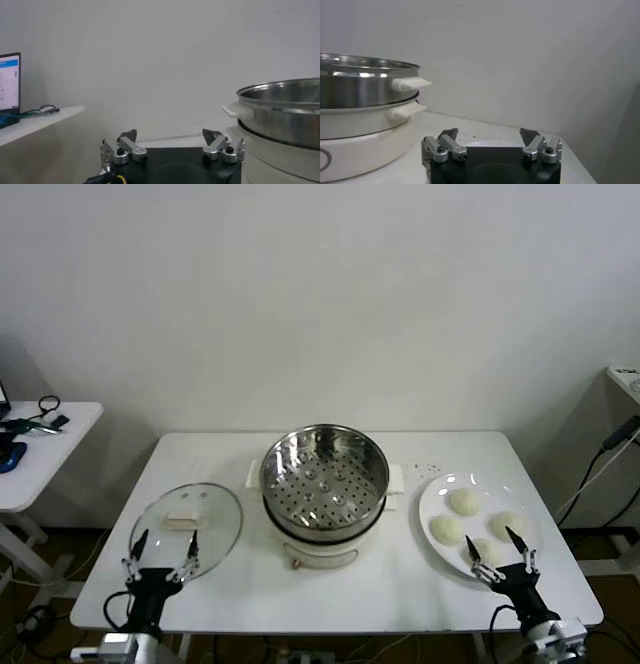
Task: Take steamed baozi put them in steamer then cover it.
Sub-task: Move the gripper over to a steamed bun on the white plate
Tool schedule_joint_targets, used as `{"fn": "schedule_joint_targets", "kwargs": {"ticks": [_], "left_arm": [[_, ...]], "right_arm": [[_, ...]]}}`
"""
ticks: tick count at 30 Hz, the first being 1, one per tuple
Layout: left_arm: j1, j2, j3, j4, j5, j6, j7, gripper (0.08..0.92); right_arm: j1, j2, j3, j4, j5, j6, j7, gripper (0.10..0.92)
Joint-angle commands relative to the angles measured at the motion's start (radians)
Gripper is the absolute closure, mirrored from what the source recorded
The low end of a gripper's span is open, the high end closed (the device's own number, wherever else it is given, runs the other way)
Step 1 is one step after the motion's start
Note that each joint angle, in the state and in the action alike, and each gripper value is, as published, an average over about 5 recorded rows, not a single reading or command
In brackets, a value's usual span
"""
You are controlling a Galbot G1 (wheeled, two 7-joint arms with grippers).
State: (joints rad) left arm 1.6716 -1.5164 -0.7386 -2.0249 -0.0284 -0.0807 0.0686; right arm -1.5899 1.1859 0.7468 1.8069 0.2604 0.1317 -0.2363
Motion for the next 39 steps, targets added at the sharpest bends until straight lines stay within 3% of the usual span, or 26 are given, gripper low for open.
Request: {"fn": "schedule_joint_targets", "kwargs": {"ticks": [1,10,15,22,29,39], "left_arm": [[0.001,0.001,0.001,0.001,-0.007,0.001,-0.003,0.177],[0.009,0.009,0.006,-0.008,-0.011,0.022,-0.015,0.177],[0.010,0.009,0.016,-0.013,-0.014,0.041,-0.012,0.177],[0.003,0.011,0.015,-0.003,-0.015,0.042,-0.018,0.177],[0.003,0.012,0.014,0.006,-0.022,0.050,-0.028,0.177],[-0.002,0.015,0.013,0.018,-0.024,0.049,-0.029,0.177]], "right_arm": [[0.046,-0.070,0.021,-0.041,-0.071,-0.027,-0.080,0.203],[0.254,-0.399,-0.022,-0.199,-0.169,-0.140,-0.398,0.203],[0.468,-0.565,-0.185,-0.332,-0.235,-0.143,-0.581,0.203],[0.818,-0.676,-0.507,-0.486,-0.326,-0.141,-0.834,0.203],[1.204,-0.709,-0.923,-0.605,-0.346,-0.142,-0.878,0.203],[1.589,-0.555,-1.345,-0.868,-0.345,-0.085,-0.936,0.203]]}}
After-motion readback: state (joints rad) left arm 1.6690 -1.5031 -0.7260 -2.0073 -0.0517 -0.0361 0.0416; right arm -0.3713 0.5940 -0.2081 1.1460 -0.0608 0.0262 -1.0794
